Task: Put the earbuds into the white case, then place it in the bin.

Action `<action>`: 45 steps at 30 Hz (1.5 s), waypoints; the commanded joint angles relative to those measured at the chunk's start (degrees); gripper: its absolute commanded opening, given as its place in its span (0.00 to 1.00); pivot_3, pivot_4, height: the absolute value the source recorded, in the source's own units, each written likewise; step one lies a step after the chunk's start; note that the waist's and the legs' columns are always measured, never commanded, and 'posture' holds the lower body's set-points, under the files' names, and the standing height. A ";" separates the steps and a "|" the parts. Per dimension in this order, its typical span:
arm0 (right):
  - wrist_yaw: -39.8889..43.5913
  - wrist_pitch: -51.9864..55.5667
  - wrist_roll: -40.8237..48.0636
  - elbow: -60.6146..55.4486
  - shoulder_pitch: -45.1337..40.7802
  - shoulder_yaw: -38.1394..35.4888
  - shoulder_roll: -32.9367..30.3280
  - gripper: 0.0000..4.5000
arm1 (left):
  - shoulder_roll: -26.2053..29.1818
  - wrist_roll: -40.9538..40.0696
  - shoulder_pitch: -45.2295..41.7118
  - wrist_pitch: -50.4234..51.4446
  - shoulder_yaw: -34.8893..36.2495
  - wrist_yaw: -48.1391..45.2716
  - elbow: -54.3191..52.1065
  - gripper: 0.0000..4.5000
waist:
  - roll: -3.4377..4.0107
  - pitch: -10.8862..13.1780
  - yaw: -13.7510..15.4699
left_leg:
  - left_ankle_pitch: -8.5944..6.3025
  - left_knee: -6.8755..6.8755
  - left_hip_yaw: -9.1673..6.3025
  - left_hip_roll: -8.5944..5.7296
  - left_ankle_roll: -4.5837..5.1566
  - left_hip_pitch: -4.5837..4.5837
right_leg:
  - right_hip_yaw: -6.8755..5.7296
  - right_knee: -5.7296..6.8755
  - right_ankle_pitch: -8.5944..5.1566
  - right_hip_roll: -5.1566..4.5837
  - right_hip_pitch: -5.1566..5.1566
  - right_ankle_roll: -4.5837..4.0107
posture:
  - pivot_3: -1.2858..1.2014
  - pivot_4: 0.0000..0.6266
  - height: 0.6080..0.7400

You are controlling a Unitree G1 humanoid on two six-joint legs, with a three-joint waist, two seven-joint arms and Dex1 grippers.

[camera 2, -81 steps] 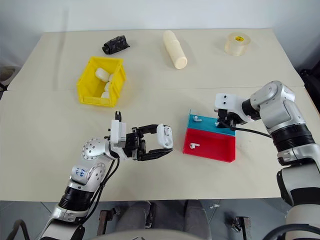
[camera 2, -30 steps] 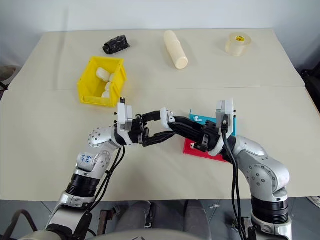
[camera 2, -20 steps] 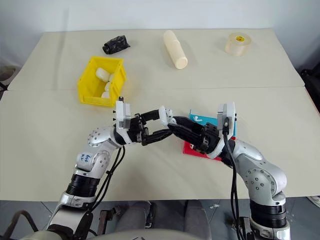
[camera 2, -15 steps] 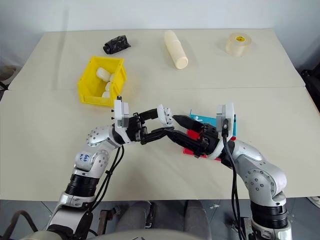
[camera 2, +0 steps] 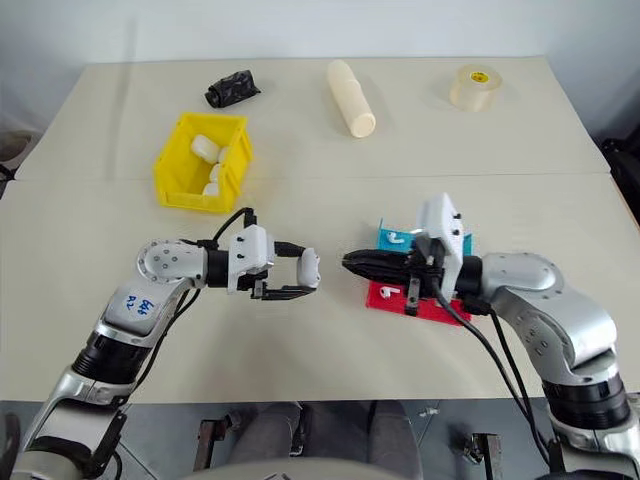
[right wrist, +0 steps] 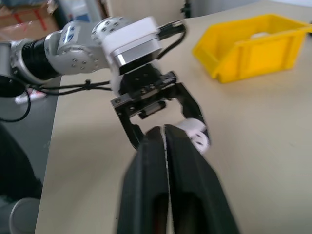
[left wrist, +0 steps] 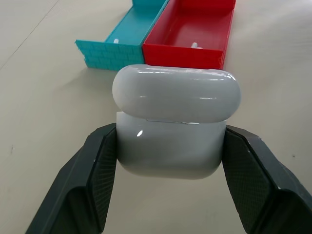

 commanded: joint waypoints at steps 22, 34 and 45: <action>5.21 -11.46 -9.37 8.22 4.76 -0.65 2.62 0.01 | 0.48 -5.76 5.62 1.76 5.08 -0.14 -9.90 0.62 | -0.04 0.02 0.05 | 0.00 -0.10 -0.01 -0.02 0.00 -0.04 | -0.03 0.00 0.00 -0.03 -0.03 0.00 | 0.52 0.24 1.00; 3.61 -28.00 -11.26 7.48 13.30 -11.37 7.11 0.63 | -5.26 -20.56 23.04 -2.54 26.47 7.65 -10.23 0.62 | -0.04 0.02 -0.12 | 0.01 -0.07 0.00 0.07 -0.02 0.08 | -0.01 0.00 -0.01 0.00 0.03 -0.03 | 0.52 0.24 1.00; 2.00 -32.22 -11.89 6.92 20.01 -13.93 6.61 0.99 | -9.82 -16.49 7.81 1.36 36.13 35.62 5.52 0.62 | -0.11 0.02 0.29 | 0.03 -0.02 -0.02 -0.04 -0.02 0.14 | -0.01 0.11 -0.01 -0.01 0.08 -0.02 | 0.52 0.24 1.00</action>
